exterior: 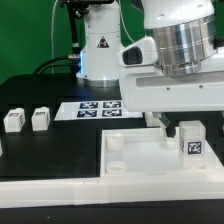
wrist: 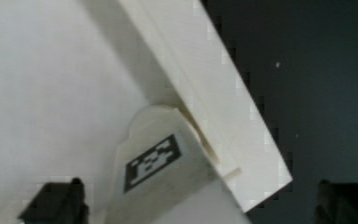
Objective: Assemble one leg
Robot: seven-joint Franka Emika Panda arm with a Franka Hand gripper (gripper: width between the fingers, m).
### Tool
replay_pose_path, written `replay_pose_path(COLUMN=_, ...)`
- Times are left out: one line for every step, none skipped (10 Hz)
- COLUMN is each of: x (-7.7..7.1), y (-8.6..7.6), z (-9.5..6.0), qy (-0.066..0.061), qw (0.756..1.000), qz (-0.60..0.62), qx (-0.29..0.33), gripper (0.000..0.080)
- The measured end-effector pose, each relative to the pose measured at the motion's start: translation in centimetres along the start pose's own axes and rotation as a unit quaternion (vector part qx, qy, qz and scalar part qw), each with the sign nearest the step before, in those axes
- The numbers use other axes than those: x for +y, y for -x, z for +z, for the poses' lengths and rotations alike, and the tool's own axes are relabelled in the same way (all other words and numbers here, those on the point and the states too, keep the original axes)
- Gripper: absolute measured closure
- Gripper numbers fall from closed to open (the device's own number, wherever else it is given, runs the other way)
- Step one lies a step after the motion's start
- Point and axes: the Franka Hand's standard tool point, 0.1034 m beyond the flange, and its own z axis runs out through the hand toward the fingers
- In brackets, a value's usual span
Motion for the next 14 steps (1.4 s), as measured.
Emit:
replay_pose_path(x=0.14, y=-0.28, z=-0.19, qy=0.012, qw=0.996, qz=-0.088, qx=-0.004, gripper=0.015)
replay_pose_path(x=0.14, y=-0.72, z=-0.26, qy=0.019, qw=0.984, qz=-0.174, qx=-0.005, gripper=0.015)
replay_pose_path(x=0.23, y=-0.79, z=-0.11, qy=0.02, qw=0.98, qz=-0.2, qx=-0.005, gripper=0.015)
replay_pose_path(x=0.21, y=-0.73, z=-0.08, qy=0.02, qw=0.984, qz=-0.18, qx=-0.005, gripper=0.016)
replay_pose_path(x=0.23, y=-0.74, z=-0.07, qy=0.021, qw=0.985, qz=-0.171, qx=-0.005, gripper=0.0362)
replay_pose_path(x=0.25, y=-0.74, z=-0.06, qy=0.021, qw=0.985, qz=-0.17, qx=-0.005, gripper=0.0362)
replay_pose_path(x=0.38, y=-0.81, z=-0.07, qy=0.022, qw=0.99, qz=-0.141, qx=-0.004, gripper=0.0502)
replay_pose_path(x=0.49, y=-0.89, z=-0.08, qy=0.022, qw=0.996, qz=-0.082, qx=-0.002, gripper=0.0502)
replay_pose_path(x=0.59, y=-0.98, z=-0.12, qy=0.019, qw=1.0, qz=-0.022, qx=-0.002, gripper=0.0502)
replay_pose_path(x=0.75, y=-1.19, z=-0.27, qy=0.012, qw=0.997, qz=0.078, qx=-0.001, gripper=0.0502)
replay_pose_path(x=0.66, y=-1.0, z=-0.35, qy=0.014, qw=0.979, qz=0.201, qx=-0.006, gripper=0.0503)
replay_pose_path(x=0.4, y=-0.8, z=-0.38, qy=0.018, qw=0.955, qz=0.295, qx=-0.017, gripper=0.0503)
replay_pose_path(x=0.3, y=-0.71, z=-0.2, qy=0.013, qw=0.927, qz=0.373, qx=-0.025, gripper=0.0503)
replay_pose_path(x=0.13, y=-0.63, z=-0.15, qy=0.011, qw=0.897, qz=0.442, qx=-0.028, gripper=0.0503)
